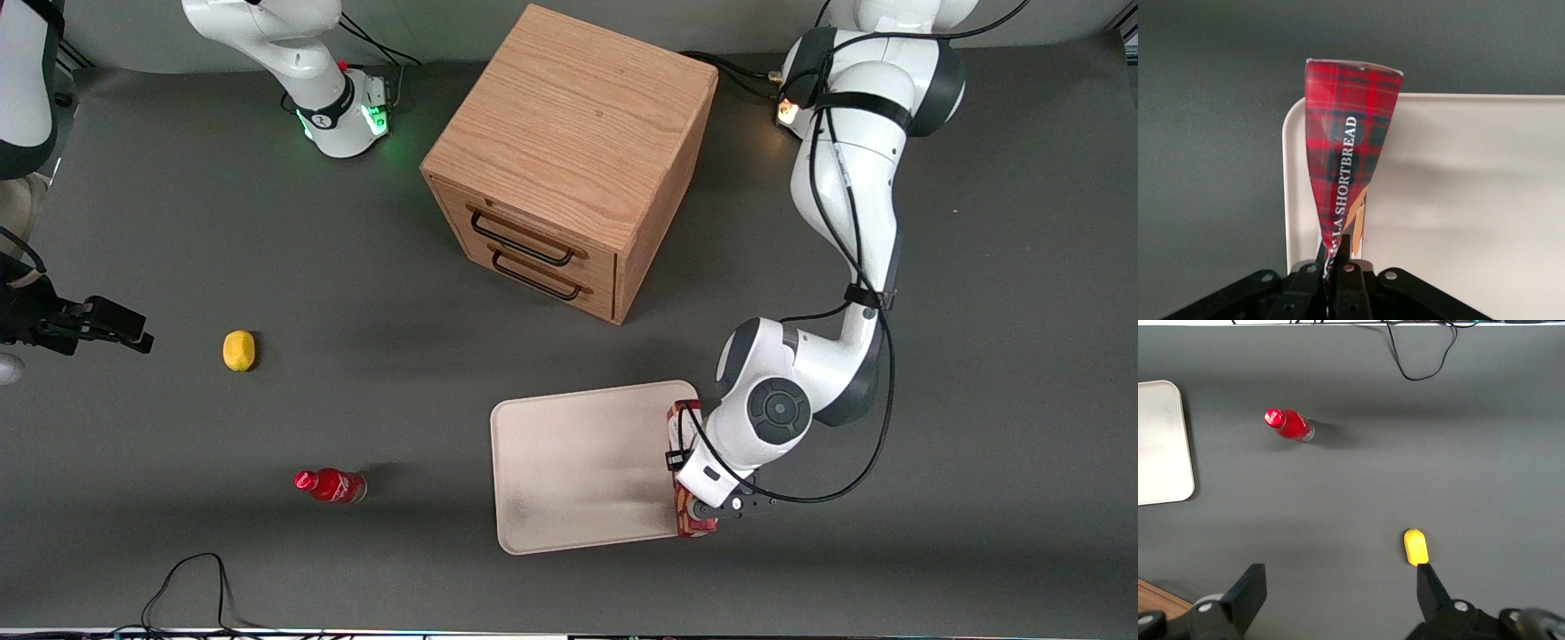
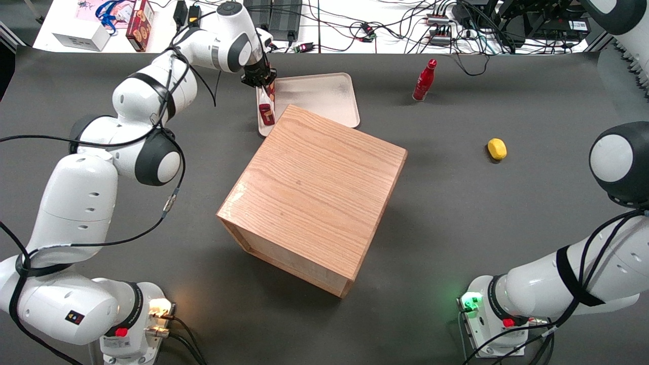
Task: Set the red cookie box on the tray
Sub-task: 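Open the left gripper to release the box and lift away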
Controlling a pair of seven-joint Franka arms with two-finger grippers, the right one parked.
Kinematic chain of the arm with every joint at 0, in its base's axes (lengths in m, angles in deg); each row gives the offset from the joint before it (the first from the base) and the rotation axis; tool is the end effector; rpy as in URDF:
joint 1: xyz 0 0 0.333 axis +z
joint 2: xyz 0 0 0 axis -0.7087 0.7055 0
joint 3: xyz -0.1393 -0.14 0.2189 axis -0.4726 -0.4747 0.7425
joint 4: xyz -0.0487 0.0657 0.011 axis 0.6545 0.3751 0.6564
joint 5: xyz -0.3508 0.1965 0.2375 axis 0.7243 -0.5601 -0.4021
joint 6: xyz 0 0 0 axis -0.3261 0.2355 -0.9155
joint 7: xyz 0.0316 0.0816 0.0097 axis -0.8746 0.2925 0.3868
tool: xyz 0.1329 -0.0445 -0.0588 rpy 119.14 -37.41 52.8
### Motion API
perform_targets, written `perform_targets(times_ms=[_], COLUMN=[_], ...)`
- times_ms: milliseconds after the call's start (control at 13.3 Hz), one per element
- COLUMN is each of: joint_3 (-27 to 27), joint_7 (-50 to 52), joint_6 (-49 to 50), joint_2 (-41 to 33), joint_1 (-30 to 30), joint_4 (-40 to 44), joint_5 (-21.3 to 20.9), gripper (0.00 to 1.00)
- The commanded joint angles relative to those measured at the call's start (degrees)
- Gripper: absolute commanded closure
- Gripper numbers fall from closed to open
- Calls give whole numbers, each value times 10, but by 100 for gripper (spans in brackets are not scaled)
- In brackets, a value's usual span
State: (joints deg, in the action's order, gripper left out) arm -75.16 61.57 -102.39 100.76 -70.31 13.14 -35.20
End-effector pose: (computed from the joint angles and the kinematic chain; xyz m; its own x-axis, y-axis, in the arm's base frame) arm 0.7821 -0.3438 0.1677 0.9892 0.1319 0.0631 0.1234 -0.9845 0.1245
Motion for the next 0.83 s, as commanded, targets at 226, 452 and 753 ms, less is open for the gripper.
perform_targets(times_ms=[226, 452, 753], joint_3=[15, 15, 16], joint_7=[25, 16, 10], joint_6=[8, 4, 8], joint_2=[-9, -45, -188], joint_1=[-14, -10, 1], joint_4=[0, -35, -166], joint_5=[-18, -17, -16], gripper=[0, 0, 0])
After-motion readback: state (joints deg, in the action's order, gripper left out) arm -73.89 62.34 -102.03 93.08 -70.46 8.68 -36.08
